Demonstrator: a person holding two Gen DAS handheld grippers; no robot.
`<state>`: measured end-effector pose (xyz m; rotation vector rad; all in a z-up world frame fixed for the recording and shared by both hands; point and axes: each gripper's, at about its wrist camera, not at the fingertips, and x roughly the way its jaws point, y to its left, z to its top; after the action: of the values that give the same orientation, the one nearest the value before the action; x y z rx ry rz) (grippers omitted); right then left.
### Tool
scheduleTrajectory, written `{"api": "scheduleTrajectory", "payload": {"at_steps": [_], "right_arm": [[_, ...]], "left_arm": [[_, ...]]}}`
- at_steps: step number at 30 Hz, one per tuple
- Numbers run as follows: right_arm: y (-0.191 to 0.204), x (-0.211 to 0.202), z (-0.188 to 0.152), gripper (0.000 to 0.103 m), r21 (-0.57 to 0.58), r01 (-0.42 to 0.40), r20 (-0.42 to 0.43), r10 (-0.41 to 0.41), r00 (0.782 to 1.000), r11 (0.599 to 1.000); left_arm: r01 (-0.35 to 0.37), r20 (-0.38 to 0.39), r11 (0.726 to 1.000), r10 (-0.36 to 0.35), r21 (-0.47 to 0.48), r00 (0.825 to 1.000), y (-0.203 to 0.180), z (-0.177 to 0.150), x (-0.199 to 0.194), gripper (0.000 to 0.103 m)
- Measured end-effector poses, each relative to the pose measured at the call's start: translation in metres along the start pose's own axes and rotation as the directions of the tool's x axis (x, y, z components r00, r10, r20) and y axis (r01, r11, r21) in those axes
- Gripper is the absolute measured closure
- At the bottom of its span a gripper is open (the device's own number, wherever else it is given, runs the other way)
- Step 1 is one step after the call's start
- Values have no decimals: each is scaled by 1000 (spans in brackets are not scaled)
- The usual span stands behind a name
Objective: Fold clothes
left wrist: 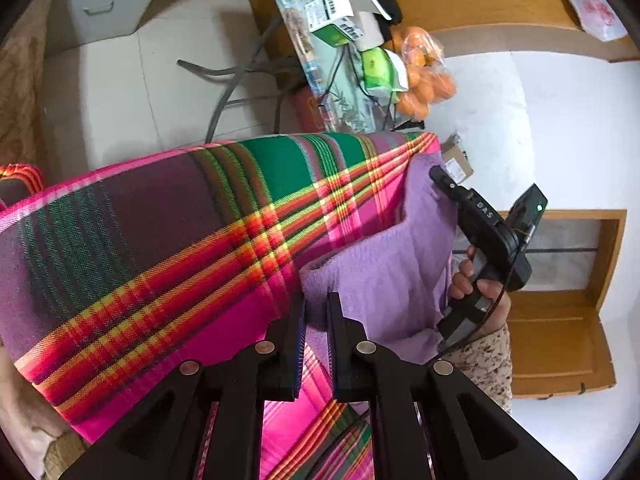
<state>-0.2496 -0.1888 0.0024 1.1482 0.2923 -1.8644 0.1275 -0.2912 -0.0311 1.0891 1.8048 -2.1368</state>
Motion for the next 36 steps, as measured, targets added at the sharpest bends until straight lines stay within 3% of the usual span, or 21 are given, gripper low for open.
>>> {"api": "scheduleTrajectory", "payload": {"at_steps": [9, 12, 16, 22, 27, 29, 33, 36], "right_arm": [[-7, -85, -24, 75, 46, 27, 108, -32, 994, 999], [-19, -129, -55, 73, 96, 36, 161, -51, 986, 995], [-45, -184, -121, 73, 225, 56, 231, -109, 967, 973], [-73, -246, -237, 73, 440, 96, 273, -234, 933, 893], [-76, -282, -327, 71, 609, 94, 288, -330, 899, 788], [-76, -292, -361, 65, 667, 83, 289, -359, 887, 741], [-72, -290, -395, 65, 719, 121, 238, -406, 883, 685], [-67, -285, -409, 65, 728, 110, 239, -402, 884, 676]], "left_arm": [[2, -29, 1000, -2, -12, 1000, 0, -5, -5, 91], [3, -43, 1000, -4, -20, 999, -1, -4, -4, 89], [2, -67, 1000, -3, -11, 998, -3, -6, -6, 89], [14, -82, 1000, -13, 8, 997, -8, -6, -8, 82], [-10, -97, 999, 13, 34, 995, -12, -9, -7, 82], [-7, -119, 999, 11, 39, 993, -13, -13, -5, 82], [13, -162, 997, -2, 69, 987, -19, -24, 0, 78], [18, -182, 995, 0, 98, 983, -22, -34, 4, 78]]}}
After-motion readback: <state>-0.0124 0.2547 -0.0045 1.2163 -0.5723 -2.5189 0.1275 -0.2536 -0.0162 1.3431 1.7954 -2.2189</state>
